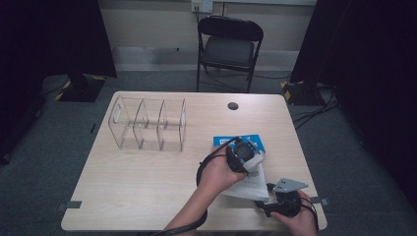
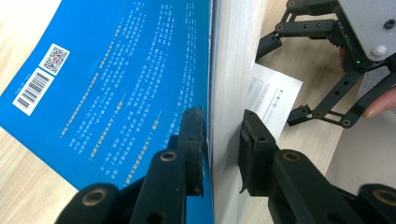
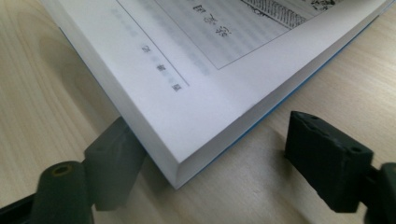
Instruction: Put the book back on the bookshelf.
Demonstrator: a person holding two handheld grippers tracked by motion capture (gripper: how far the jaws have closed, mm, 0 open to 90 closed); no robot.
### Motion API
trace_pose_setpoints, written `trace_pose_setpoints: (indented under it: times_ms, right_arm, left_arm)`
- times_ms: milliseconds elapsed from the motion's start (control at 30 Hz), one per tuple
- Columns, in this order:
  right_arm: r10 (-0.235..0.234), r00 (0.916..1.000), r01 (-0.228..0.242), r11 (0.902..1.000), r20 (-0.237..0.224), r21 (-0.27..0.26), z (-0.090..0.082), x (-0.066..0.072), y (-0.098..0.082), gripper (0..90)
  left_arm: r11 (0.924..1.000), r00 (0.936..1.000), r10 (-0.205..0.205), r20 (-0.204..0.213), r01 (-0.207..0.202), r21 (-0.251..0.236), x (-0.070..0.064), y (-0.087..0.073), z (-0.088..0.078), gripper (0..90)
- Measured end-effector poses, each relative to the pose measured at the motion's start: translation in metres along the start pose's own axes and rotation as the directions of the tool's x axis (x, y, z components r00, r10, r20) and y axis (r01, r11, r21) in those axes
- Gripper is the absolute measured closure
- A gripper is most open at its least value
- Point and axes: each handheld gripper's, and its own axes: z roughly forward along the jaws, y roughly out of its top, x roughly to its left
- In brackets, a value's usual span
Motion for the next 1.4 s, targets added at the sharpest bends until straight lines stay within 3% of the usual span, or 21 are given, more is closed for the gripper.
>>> trace_pose_setpoints:
  times_ms: [233,300,367,467,600,733,867,967,1167,1300,1400]
  right_arm:
    - [0.058,0.9982,-0.058,0.9981,-0.017,-0.021,-0.006,-0.006,-0.004,24.9]
    - [0.057,0.9982,-0.057,0.9981,-0.018,-0.021,-0.006,-0.007,-0.005,26.5]
    - [0.025,0.9996,-0.025,0.9995,0.011,-0.019,-0.007,-0.006,-0.005,30.3]
    - [0.048,0.9988,-0.048,0.9986,0.004,-0.022,-0.007,-0.010,-0.006,28.6]
    - [0.045,0.9990,-0.045,0.9987,-0.002,-0.025,-0.006,-0.010,-0.004,26.9]
    - [0.033,0.9994,-0.033,0.9969,-0.007,-0.072,-0.004,-0.010,-0.001,29.2]
    - [0.047,0.9989,-0.046,0.9953,0.001,-0.085,-0.002,-0.011,0.002,30.2]
    - [0.042,0.9989,-0.044,0.9929,-0.021,-0.111,0.001,-0.012,0.005,24.3]
    - [0.011,0.9997,-0.015,0.9841,-0.020,-0.177,-0.002,-0.015,0.005,20.8]
    - [0.024,0.9995,-0.028,0.9832,-0.021,-0.181,-0.003,-0.017,0.005,18.9]
    - [0.035,0.9986,-0.041,0.9876,-0.040,-0.152,-0.002,-0.015,0.004,20.7]
  left_arm:
    - [0.9999,0.9999,-0.013,0.008,0.013,0.005,0.001,0.003,0.000,73.1]
    - [0.9999,0.9999,-0.015,0.003,0.015,0.004,0.001,0.004,-0.003,73.2]
    - [0.9998,0.9998,-0.018,-0.005,0.019,0.001,0.002,0.006,-0.005,73.5]
    - [0.9998,0.9997,-0.018,-0.013,0.018,0.009,0.003,0.009,-0.009,74.4]
    - [0.9997,0.9997,-0.020,-0.016,0.020,0.014,0.004,0.010,-0.011,74.6]
    - [0.9996,0.9996,-0.013,-0.023,0.014,0.024,0.002,0.009,-0.009,74.6]
    - [0.9995,0.9998,-0.012,-0.015,0.012,0.027,-0.002,0.010,-0.010,74.6]
    - [0.9992,0.9996,0.013,-0.024,-0.012,0.039,-0.005,0.011,-0.012,74.7]
    - [0.9998,0.9999,-0.002,-0.012,0.002,0.019,-0.003,0.008,-0.016,74.7]
    - [0.9998,1.0000,0.000,-0.010,0.000,0.017,-0.004,0.007,-0.016,74.6]
    - [0.9999,0.9999,-0.002,-0.012,0.002,0.016,-0.003,0.005,-0.017,74.6]
